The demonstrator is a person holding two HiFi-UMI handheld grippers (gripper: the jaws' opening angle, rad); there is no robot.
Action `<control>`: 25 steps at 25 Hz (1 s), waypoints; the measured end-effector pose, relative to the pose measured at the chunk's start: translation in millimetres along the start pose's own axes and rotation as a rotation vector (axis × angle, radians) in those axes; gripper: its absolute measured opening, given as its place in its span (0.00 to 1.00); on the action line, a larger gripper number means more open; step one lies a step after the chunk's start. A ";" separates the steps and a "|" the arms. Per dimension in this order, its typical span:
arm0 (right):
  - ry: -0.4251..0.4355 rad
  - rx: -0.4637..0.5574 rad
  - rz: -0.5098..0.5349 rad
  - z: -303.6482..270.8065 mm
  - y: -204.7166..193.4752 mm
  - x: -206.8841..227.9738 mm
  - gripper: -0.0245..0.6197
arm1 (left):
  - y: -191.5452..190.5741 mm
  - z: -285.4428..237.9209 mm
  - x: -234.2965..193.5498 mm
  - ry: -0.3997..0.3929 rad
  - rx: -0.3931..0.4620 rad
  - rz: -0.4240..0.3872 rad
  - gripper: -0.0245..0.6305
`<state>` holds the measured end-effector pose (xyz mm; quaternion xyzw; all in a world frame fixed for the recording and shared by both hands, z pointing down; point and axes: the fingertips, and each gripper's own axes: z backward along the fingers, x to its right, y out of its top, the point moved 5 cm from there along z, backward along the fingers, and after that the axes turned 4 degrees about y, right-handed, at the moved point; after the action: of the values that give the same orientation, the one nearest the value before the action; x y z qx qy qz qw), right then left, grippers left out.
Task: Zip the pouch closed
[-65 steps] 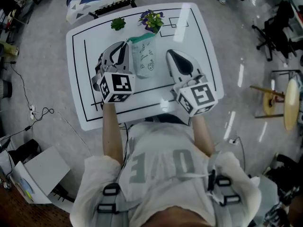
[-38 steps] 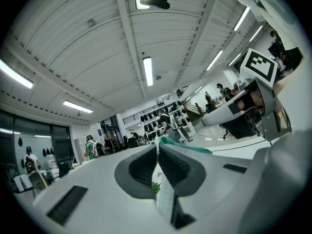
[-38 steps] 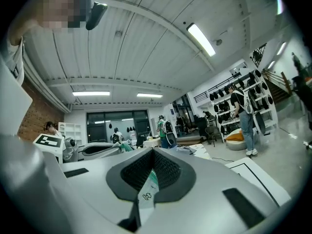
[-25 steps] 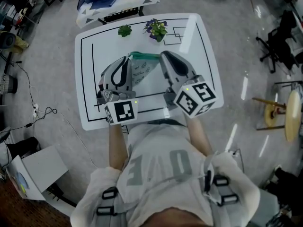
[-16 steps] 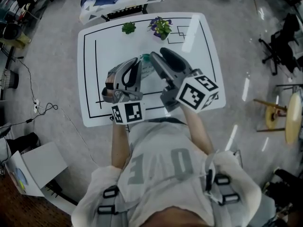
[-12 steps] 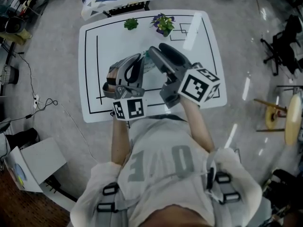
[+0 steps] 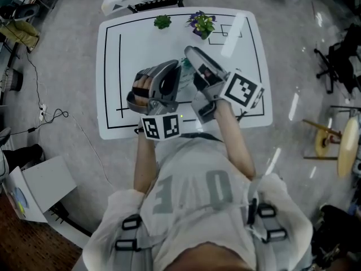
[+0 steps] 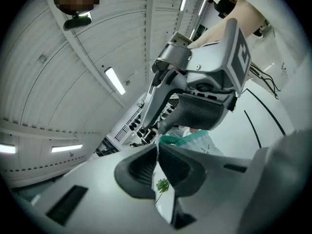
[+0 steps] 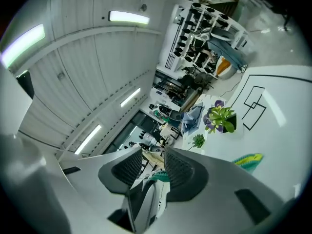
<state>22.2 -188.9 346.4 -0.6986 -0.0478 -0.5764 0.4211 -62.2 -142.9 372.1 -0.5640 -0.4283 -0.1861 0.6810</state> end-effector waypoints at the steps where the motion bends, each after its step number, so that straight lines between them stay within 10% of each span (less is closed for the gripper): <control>1: -0.004 -0.003 -0.007 0.2 -1.6 1.6 0.26 | 0.2 0.1 0.5 0.001 0.001 -0.003 0.07; 25: -0.091 -0.050 0.008 7.4 -20.2 10.7 0.06 | -0.4 3.8 13.7 -0.043 -0.008 -0.024 0.07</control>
<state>20.3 -175.6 366.3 -0.7346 -0.0497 -0.5434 0.4032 -56.2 -136.4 383.2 -0.5651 -0.4488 -0.1840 0.6673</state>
